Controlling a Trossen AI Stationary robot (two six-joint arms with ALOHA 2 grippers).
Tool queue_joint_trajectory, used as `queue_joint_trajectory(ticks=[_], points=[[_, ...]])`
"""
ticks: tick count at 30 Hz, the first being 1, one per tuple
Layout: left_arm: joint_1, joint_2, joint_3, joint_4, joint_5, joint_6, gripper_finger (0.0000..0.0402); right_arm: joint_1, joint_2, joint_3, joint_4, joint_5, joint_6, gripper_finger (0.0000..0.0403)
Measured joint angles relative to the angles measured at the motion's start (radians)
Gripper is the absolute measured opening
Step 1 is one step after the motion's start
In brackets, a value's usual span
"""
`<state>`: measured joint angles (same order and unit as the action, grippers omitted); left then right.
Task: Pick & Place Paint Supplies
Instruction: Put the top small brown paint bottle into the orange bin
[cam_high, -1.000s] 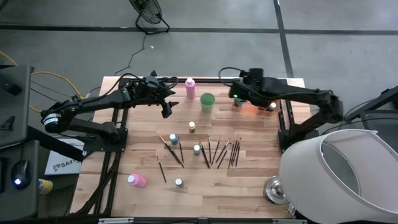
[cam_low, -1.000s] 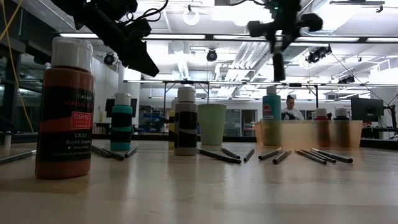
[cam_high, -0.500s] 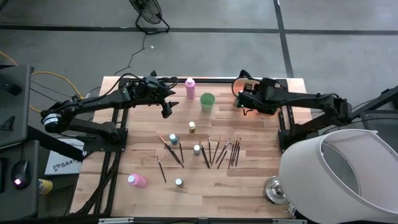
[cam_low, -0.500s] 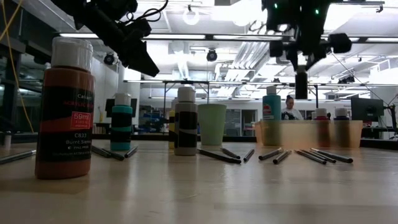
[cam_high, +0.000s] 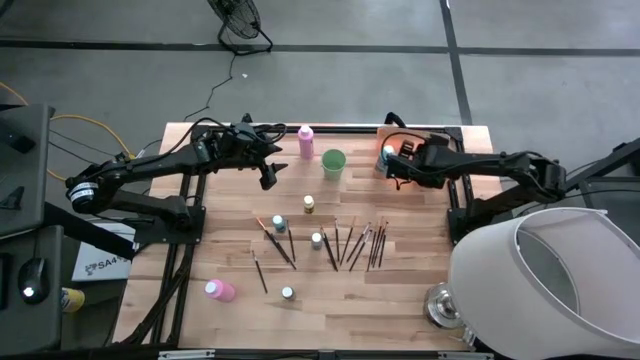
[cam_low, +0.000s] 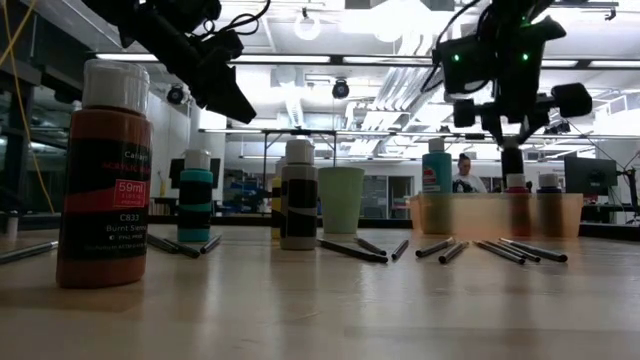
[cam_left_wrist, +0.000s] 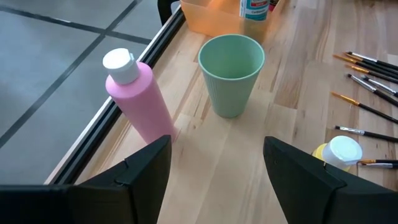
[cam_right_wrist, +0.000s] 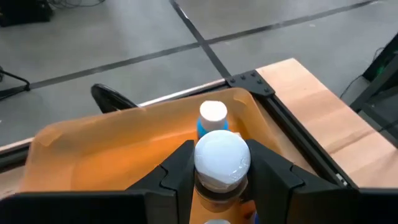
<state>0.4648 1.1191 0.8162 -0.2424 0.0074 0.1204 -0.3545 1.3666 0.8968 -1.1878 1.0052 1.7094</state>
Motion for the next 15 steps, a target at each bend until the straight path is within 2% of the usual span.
queue_joint_trajectory(ticks=[9, 15], points=[[0.0, 0.0, 0.0, 0.0, -0.003, 0.001, 0.0246, -0.015, 0.0, -0.096, 0.088, -0.044, 0.061, 0.0114], [0.0, 0.0, 0.0, 0.0, -0.003, 0.003, 0.0246, -0.015, 0.0, -0.114, 0.106, -0.028, 0.045, 0.0116]])
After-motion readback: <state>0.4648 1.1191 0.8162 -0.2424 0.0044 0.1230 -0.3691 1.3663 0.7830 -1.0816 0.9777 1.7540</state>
